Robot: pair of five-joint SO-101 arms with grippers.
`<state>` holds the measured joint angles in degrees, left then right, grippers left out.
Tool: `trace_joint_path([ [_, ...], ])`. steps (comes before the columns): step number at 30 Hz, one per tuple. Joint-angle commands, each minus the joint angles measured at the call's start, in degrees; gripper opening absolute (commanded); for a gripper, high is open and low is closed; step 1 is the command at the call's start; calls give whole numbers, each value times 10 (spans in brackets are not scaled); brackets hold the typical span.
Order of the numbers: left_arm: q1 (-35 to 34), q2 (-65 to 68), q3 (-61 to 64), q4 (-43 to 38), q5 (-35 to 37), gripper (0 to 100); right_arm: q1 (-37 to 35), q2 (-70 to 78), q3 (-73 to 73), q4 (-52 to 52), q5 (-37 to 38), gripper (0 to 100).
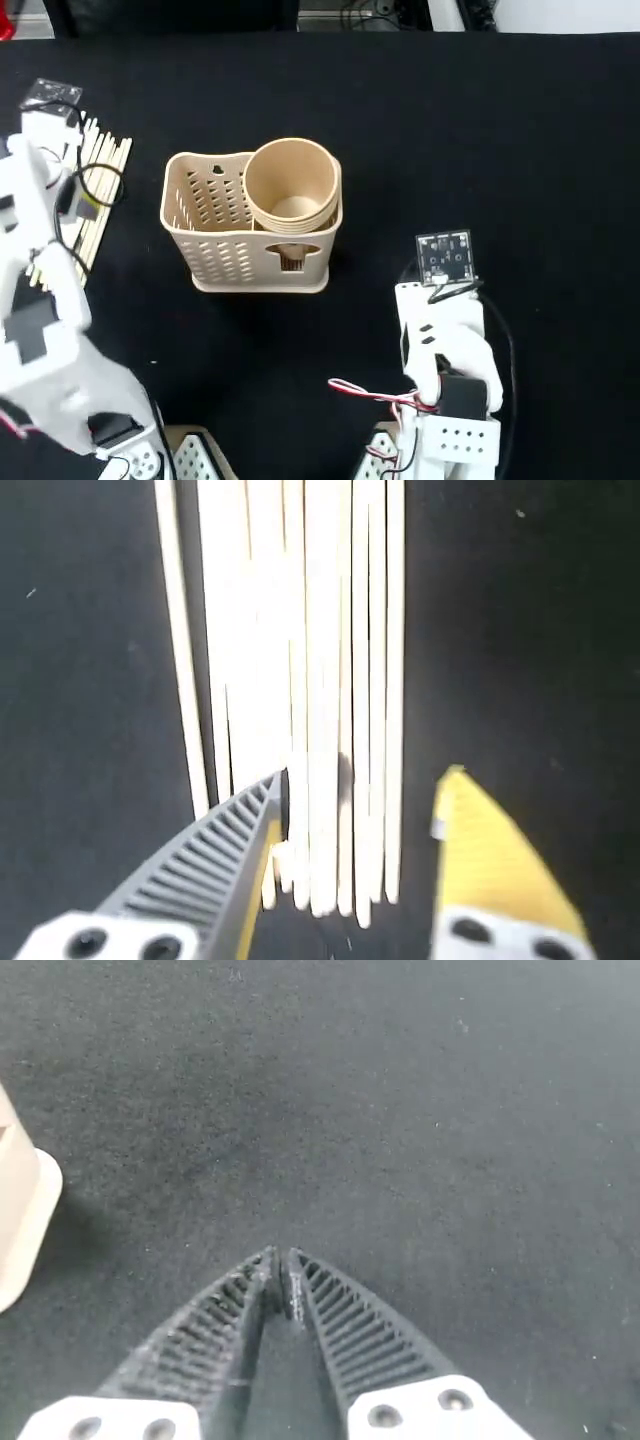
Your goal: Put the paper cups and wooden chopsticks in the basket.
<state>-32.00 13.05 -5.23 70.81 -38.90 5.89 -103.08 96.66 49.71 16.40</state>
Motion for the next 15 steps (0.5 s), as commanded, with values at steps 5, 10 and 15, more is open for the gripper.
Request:
trace_joint_path([
  [5,2,242,-228,2,-11,302,8,-2,-1,-13,-1,26],
  [10,3,352,-301,16,-13,234,8,-2,-1,-13,-1,26],
  [15,7,374,-378,112,-12,73,7,-2,0,-13,-1,26],
])
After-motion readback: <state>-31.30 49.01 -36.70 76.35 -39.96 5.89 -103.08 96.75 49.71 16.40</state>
